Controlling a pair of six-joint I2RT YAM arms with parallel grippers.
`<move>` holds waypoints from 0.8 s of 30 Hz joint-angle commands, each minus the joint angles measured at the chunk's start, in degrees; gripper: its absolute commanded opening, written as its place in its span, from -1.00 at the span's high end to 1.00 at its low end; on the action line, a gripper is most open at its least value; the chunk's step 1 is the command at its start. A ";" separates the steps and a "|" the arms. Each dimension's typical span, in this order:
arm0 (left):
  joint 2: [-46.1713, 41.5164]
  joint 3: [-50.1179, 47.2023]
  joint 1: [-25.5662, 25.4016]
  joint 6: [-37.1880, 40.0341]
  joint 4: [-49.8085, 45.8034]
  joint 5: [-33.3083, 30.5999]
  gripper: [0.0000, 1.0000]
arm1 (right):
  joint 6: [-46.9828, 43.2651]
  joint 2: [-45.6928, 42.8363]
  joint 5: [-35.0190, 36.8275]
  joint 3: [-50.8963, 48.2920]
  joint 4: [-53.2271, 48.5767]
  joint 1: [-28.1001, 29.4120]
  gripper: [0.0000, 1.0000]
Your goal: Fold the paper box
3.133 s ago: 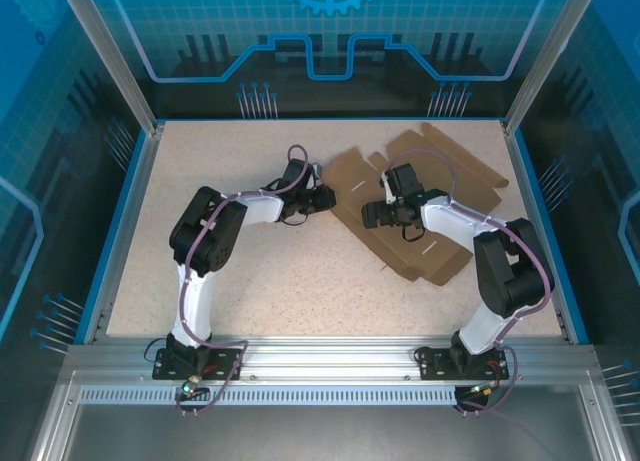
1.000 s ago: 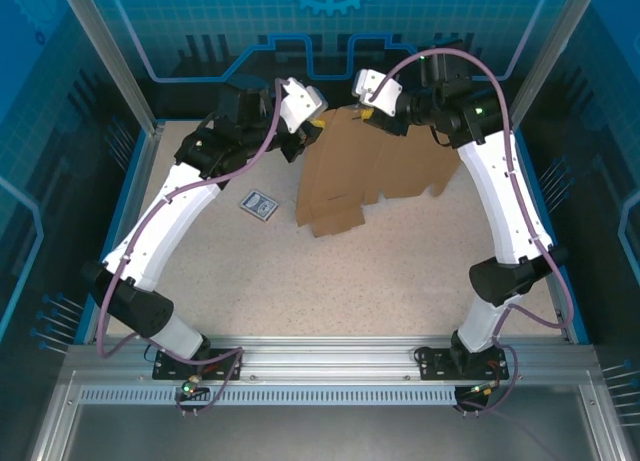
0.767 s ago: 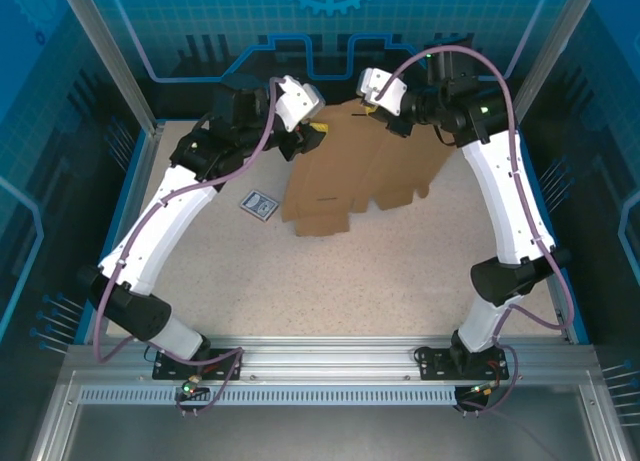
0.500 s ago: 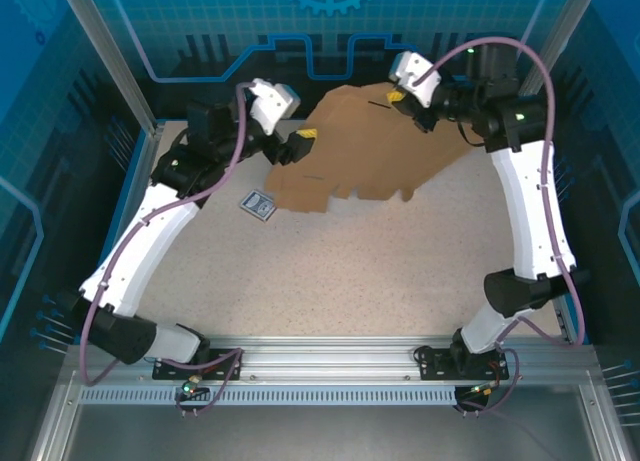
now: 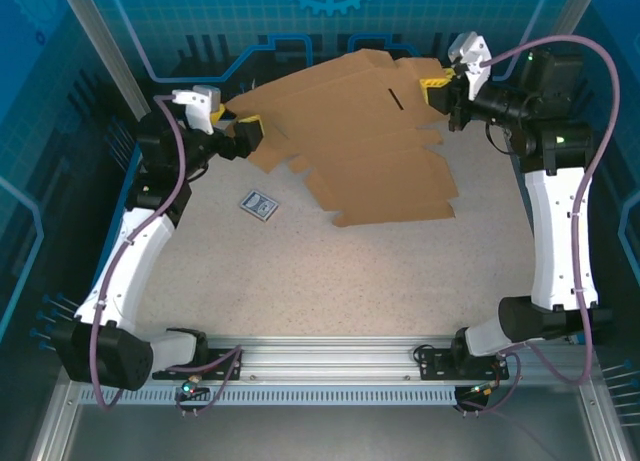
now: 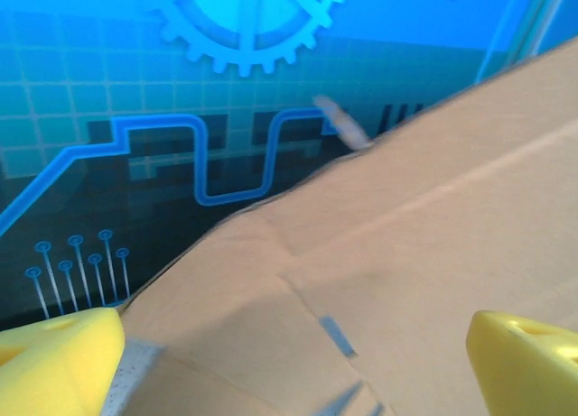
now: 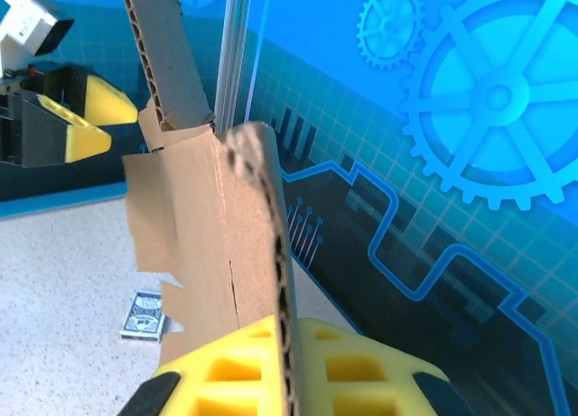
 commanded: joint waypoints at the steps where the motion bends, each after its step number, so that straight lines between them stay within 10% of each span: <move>1: -1.02 -1.43 2.94 -5.51 4.92 1.44 -0.98 | 6.44 -2.36 -4.37 -1.83 5.38 -1.65 1.00; 24: 5.43 -3.21 6.92 -14.44 16.32 15.22 -0.89 | 19.80 -5.36 -8.27 -7.32 17.24 -5.45 1.00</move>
